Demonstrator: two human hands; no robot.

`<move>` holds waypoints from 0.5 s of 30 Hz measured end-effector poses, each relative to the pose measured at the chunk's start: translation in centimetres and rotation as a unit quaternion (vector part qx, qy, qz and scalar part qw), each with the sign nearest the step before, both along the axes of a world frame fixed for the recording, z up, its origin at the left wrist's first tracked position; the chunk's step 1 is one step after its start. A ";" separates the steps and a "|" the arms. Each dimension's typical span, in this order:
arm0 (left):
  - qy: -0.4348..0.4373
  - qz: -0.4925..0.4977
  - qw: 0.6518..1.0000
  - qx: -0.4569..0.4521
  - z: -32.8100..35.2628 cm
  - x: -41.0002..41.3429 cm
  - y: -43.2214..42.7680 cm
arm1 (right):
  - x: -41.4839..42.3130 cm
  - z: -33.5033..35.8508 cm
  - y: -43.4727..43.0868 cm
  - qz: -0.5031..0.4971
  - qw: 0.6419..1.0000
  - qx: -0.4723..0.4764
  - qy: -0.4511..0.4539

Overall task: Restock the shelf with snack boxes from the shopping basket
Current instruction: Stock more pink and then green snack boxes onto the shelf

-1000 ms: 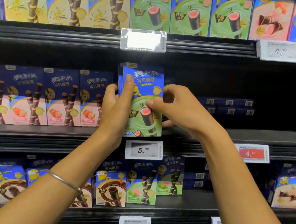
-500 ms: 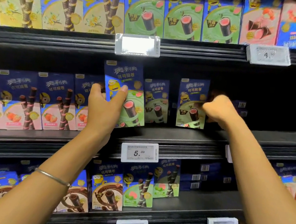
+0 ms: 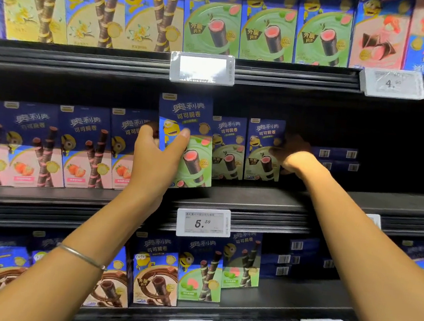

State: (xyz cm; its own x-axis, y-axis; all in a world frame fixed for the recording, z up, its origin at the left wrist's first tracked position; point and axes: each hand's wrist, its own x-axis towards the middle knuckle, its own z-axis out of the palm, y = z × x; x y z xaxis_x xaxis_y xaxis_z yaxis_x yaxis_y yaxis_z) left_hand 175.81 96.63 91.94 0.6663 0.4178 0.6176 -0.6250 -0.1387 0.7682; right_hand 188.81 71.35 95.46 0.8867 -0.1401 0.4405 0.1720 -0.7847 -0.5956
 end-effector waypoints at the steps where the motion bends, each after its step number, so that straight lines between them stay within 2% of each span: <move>1: 0.002 0.001 1.000 -0.001 -0.1 0.1 0.1 | 0.1 -0.1 0.1 0.001 1.000 0.006 -0.002; 8: 0.029 -0.007 0.999 -0.011 -0.3 0.4 0.3 | -0.1 -0.3 0.1 0.040 0.996 0.076 0.010; 11: 0.042 -0.007 0.999 -0.010 -0.3 0.4 0.2 | -0.4 -0.1 -0.3 0.034 0.997 0.069 0.007; 13: 0.046 -0.011 0.999 -0.016 -0.3 0.4 0.1 | -1.3 0.3 -0.3 0.003 0.998 0.065 -0.027; 15: 0.048 -0.020 0.998 -0.026 -0.3 0.3 -0.1 | -2.8 0.3 0.3 -0.020 0.991 0.086 -0.102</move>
State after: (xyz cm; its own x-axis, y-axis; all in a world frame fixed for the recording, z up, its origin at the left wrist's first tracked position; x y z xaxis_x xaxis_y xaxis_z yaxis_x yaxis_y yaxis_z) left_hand 176.13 96.58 91.64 0.7388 0.4193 0.5276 -0.5517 -0.0732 0.8308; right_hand 185.98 71.65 95.71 0.7744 -0.2610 0.5763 0.2734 -0.6834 -0.6769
